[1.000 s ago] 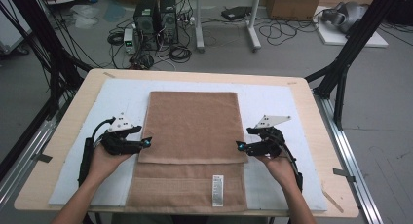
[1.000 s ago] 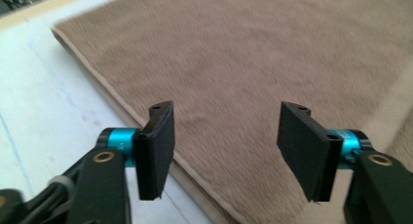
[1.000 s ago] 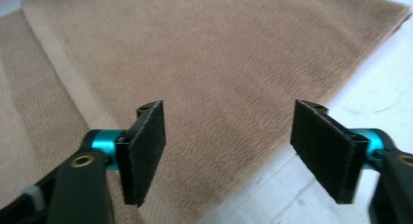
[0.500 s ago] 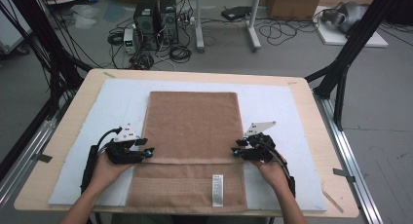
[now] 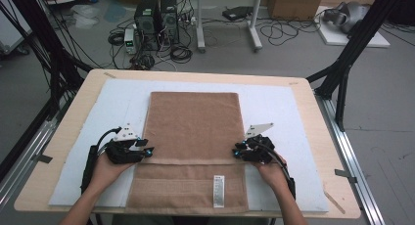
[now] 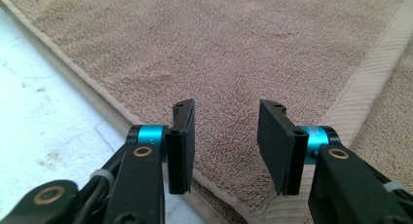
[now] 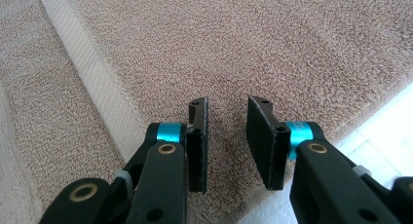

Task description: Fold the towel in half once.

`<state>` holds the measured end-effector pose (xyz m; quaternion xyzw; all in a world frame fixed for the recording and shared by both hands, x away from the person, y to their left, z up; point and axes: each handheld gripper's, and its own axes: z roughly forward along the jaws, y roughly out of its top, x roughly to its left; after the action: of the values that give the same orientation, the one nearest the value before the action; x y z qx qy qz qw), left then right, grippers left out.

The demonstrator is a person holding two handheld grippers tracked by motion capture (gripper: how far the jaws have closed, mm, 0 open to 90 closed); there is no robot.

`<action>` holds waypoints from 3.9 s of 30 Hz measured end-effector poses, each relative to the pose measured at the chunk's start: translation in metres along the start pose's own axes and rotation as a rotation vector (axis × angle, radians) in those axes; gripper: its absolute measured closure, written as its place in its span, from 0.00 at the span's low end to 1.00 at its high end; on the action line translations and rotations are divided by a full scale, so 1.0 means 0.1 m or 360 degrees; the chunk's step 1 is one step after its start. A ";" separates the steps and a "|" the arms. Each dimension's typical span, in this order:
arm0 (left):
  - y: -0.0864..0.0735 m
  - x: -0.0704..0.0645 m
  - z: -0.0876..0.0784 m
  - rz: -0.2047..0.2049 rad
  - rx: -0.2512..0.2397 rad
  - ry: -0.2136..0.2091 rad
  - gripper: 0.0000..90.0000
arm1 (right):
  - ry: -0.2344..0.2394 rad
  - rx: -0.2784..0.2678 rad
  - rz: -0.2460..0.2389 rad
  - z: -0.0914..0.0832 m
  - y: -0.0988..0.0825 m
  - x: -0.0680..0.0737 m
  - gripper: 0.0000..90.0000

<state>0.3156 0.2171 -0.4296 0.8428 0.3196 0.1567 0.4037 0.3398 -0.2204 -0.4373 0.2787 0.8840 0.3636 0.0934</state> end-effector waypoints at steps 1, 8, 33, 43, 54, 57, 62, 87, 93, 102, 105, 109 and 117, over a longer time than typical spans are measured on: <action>0.00 -0.01 0.00 -0.0003 -0.0004 0.0001 0.65 | 0.0001 0.0000 -0.0001 0.00 0.00 0.00 0.78; -0.01 -0.02 0.01 -0.0003 0.0024 0.0003 0.65 | 0.0003 -0.0002 0.0015 0.00 0.00 -0.01 0.80; -0.02 -0.05 0.08 0.0027 0.0124 -0.0007 0.98 | 0.0026 -0.0013 0.0017 -0.02 0.00 -0.02 0.98; 0.01 -0.06 -0.07 0.0015 0.0027 0.0010 0.98 | 0.0039 -0.0048 -0.0020 -0.17 0.07 0.00 0.99; -0.05 -0.04 0.00 0.0006 0.0124 -0.0047 0.73 | 0.0126 0.0011 0.0006 -0.03 -0.05 0.02 0.69; -0.09 -0.06 0.04 0.0012 0.0100 -0.0037 0.75 | 0.0090 0.0013 -0.0020 -0.03 -0.04 0.03 0.77; -0.08 -0.08 0.05 0.0044 0.0094 0.0003 0.92 | 0.0104 0.0037 -0.0012 -0.02 0.00 0.02 0.93; 0.11 -0.26 -0.70 0.0041 -0.0194 0.0016 0.97 | 0.0185 -0.0198 -0.0137 -0.64 0.30 0.32 0.95; -0.03 -0.66 -0.92 0.0102 -0.0211 -0.0075 0.85 | 0.0352 -0.0275 -0.0171 -0.93 0.17 0.68 0.78; 0.14 -0.58 -0.47 0.0155 -0.0175 -0.0096 0.67 | 0.0278 -0.0205 -0.0138 -0.66 0.18 0.56 0.65; -0.01 -0.50 -0.40 0.0147 -0.0189 -0.0051 0.62 | 0.0246 -0.0254 -0.0071 -0.54 0.07 0.39 0.60; -0.19 -0.46 -0.36 0.0147 -0.0107 -0.0053 0.58 | 0.0279 -0.0206 0.0004 -0.32 -0.11 0.25 0.60; -0.40 -0.48 -0.28 0.0170 0.0024 -0.0077 0.73 | 0.0270 -0.0092 -0.0082 -0.19 -0.24 0.52 0.63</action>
<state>0.2486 0.2201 -0.4437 0.8653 0.2654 0.1553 0.3960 0.2795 -0.2163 -0.4389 0.2210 0.8848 0.4088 0.0354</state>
